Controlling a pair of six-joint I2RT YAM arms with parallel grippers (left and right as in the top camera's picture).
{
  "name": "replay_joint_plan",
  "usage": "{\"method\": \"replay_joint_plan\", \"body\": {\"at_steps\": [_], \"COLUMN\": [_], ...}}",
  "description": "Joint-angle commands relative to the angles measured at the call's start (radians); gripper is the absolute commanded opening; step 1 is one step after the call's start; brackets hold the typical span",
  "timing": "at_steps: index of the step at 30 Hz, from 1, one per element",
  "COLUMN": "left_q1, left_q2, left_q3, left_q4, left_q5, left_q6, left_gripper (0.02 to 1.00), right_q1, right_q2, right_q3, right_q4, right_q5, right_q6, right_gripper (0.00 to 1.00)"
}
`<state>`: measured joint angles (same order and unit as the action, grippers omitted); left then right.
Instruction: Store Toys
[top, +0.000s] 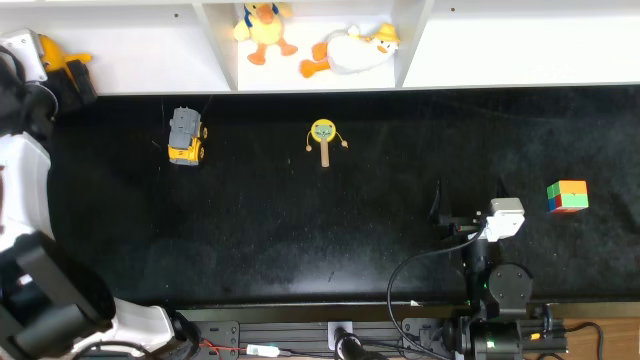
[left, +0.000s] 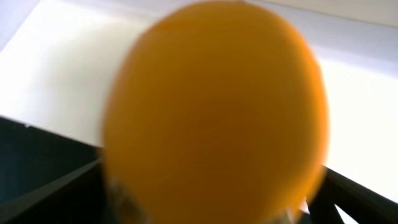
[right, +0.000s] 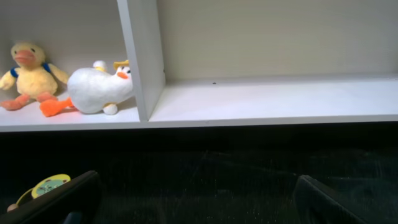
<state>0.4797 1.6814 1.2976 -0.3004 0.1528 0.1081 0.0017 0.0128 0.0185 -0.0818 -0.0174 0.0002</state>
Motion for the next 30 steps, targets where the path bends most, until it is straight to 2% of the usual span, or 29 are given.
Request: {"method": "replay_joint_plan", "body": {"at_steps": [1,7,14,22,30], "left_q1": [0.001,-0.031,-0.156,-0.332,-0.396], "left_q2": [-0.104,-0.286,-0.535,-0.456,-0.34], "left_q3": [-0.037,-0.249,-0.532,-0.554,-0.554], "left_q4": [-0.014,-0.015,-0.031,-0.063,0.045], "left_q5": [0.003,0.011,0.01,-0.021,-0.029], "left_q6": [0.021,0.008,-0.13,-0.132,-0.077], "left_gripper": [0.998,0.998,0.998,0.998,0.998], "right_q1": [0.006,0.006,0.006,0.006,0.006], "right_q2": [-0.009,-0.009,-0.009,-0.009,-0.009], "right_q3": [-0.014,-0.014,-0.014,-0.014,-0.014], "right_q4": [0.005,0.005,0.005,0.005,0.005], "right_q5": [0.008,0.008,0.008,0.008,0.008], "right_q6": [0.0,0.0,0.0,0.0,0.0], "right_gripper": [0.996,0.993,0.996,0.996,0.996]}}
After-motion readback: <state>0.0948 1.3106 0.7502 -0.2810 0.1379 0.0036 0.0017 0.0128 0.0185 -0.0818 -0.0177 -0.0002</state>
